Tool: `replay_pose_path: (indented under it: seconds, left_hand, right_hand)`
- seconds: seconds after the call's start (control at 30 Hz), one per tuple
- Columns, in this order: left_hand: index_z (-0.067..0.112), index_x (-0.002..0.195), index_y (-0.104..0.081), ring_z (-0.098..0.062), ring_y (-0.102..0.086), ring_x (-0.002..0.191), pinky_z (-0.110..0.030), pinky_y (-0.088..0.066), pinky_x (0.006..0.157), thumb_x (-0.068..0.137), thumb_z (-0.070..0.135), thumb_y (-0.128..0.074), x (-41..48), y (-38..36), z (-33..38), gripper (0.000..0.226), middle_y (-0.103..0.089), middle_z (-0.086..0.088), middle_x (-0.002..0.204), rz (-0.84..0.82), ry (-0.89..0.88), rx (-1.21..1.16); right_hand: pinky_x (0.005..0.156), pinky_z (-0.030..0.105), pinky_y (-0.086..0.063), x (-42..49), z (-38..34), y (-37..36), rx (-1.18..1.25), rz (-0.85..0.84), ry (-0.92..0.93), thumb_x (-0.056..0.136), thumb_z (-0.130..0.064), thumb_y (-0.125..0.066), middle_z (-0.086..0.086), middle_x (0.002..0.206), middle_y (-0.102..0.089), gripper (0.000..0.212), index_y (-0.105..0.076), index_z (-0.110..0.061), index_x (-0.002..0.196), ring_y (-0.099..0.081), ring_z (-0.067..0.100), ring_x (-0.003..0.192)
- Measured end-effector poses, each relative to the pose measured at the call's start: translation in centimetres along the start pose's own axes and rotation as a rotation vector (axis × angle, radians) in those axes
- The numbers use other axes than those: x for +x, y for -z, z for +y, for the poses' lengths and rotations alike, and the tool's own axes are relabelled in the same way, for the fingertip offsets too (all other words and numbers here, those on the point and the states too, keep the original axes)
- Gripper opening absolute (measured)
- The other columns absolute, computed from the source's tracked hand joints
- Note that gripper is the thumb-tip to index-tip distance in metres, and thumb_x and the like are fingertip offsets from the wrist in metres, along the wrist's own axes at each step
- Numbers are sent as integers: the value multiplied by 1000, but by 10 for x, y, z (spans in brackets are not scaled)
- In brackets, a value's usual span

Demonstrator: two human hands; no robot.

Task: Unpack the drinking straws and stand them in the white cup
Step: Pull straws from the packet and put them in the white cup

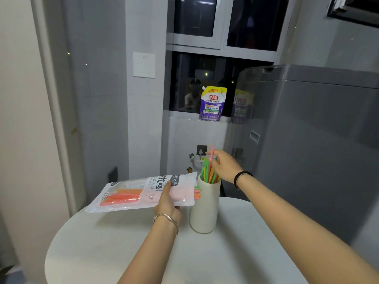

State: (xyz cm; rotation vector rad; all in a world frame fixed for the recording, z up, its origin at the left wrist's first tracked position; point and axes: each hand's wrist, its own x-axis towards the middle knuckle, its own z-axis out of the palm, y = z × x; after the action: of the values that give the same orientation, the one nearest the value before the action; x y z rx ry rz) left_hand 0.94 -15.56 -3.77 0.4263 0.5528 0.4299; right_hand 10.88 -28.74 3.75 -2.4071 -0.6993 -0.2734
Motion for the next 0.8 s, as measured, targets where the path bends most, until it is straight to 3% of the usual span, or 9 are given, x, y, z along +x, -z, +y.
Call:
replay_pose_path:
  seconds: [0.2,0.33,0.4,0.47,0.53,0.6,0.67,0.73,0.8]
  left_hand:
    - [12,131,-55,-21,-62,96,-37,-53,91,88,13,-66,-3,4,0,45,-63,-6,131,-3,-9,9]
    - [12,132,-55,-15,-63,82,-29,-54,67,88,13,-66,-7,8,0,46,-64,-4,118,-8,-32,-7]
    - [13,130,-56,-15,-63,81,-29,-53,67,87,13,-67,-8,12,0,44,-63,-3,117,-6,-36,-21]
    - [15,125,-57,-12,-62,79,-29,-52,67,87,14,-67,-9,17,-1,39,-64,-3,117,-13,-41,-14]
    - [18,114,-59,-11,-62,79,-28,-51,65,87,16,-68,-8,25,-3,29,-64,-2,115,-10,-53,3]
    - [20,105,-59,-11,-63,80,-27,-50,63,85,17,-69,-6,33,-6,23,-65,-1,114,14,-66,20]
    - [19,106,-59,-14,-64,85,-28,-51,68,84,18,-70,-4,42,-8,25,-65,-1,114,39,-92,42]
    - [18,109,-60,-15,-65,86,-27,-51,71,83,18,-72,-5,46,-9,29,-67,0,112,59,-141,58]
    - [19,105,-63,-9,-65,80,-21,-51,62,79,18,-76,-6,48,-13,29,-69,2,105,88,-215,99]
  right_hand:
    - [105,43,-40,-5,1,-4,149,262,83,85,-24,-64,-1,151,-35,82,-12,-33,148,-41,21,131]
    - [116,42,-15,-7,3,-6,-290,42,110,90,-46,-52,1,153,-32,57,-41,-23,140,-27,21,141]
    - [117,40,-9,-13,0,-10,-271,74,95,94,-46,-42,2,152,-34,50,-46,-19,137,-25,19,141]
    - [114,35,-21,-27,-11,-15,-9,320,125,95,-35,-47,1,141,-47,40,-51,-17,131,-39,17,132]
    - [96,24,-40,-49,-26,-26,353,591,146,92,-22,-54,-3,114,-58,19,-61,-22,110,-53,7,106]
    - [79,10,-40,-72,-39,-49,584,687,91,90,-13,-58,-4,99,-58,18,-59,-31,93,-54,-4,87]
    - [79,7,-41,-90,-42,-75,799,646,-86,91,-13,-57,2,104,-62,16,-58,-29,91,-56,-7,87]
    - [92,21,-45,-97,-40,-94,1061,504,-374,95,-21,-50,7,118,-60,13,-58,-19,106,-57,6,105]
    - [86,34,-50,-99,-38,-104,1371,289,-637,98,-33,-41,5,124,-55,34,-52,-15,124,-56,20,109]
